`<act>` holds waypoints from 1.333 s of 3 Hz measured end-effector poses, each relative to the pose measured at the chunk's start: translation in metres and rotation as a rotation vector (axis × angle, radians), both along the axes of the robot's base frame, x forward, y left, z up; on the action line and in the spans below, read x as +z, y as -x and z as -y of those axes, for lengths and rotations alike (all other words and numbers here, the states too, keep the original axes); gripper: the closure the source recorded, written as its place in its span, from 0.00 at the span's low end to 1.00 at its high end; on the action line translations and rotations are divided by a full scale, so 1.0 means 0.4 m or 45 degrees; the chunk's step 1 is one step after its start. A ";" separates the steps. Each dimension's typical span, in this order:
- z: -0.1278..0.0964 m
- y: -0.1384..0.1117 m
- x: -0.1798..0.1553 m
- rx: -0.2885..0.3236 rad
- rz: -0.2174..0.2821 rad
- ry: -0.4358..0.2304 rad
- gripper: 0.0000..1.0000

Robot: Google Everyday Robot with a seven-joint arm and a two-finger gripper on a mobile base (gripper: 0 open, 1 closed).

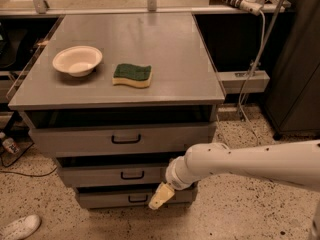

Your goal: Open middle drawer

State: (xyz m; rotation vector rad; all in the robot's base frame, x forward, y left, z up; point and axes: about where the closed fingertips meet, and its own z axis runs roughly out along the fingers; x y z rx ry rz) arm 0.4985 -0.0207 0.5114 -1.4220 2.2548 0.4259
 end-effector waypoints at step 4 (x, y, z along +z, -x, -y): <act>0.007 -0.152 -0.157 -0.060 0.056 0.015 0.00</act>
Offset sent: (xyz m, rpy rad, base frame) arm 0.0557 -0.0109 -0.0461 -0.0119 -0.0634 -0.0770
